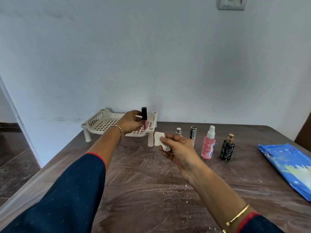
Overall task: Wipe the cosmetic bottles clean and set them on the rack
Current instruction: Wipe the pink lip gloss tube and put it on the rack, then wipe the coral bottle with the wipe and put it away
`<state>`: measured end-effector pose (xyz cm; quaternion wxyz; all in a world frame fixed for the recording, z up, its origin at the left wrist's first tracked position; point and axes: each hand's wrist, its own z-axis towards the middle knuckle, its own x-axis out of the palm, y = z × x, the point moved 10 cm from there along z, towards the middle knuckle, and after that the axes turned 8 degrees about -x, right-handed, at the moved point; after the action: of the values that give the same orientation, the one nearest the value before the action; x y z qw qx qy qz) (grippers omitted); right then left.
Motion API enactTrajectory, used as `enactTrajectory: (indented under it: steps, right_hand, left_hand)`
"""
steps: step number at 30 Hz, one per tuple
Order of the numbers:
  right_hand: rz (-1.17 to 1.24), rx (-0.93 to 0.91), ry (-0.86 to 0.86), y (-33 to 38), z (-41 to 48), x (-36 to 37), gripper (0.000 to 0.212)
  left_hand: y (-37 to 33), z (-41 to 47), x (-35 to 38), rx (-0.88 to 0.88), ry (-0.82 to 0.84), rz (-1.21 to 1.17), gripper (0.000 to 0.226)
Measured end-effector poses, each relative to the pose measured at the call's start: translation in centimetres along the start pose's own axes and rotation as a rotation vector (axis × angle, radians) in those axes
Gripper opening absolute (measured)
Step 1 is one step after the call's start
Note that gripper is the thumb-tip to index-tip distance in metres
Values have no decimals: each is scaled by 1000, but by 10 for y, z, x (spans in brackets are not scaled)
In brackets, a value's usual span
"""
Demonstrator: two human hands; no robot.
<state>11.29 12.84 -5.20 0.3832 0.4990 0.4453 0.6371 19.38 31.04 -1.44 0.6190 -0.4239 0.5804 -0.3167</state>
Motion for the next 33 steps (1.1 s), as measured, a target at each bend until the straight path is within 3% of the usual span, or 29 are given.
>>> enactTrajectory:
  steps: [6,15,21,26,33]
  right_hand:
    - [-3,7,-15,4,-7,-5,5]
    - [76,23,-119,14,-36,-32,11]
    - [44,29,-155,32,-67,-59,11]
    - [52,-5,-219,46,-89,-87,10]
    - [73,15,-229,39,-104,-98,12]
  left_hand:
    - [-7,-9,-15,31,-72,21,52]
    - [-75,-73,-41,213,-426,-144,45]
    - [-135,-116,15,384,-307,28,20]
    - [-116,-106,65,203,-73,253,13]
    - [-94,-96,76,237,-106,471,25]
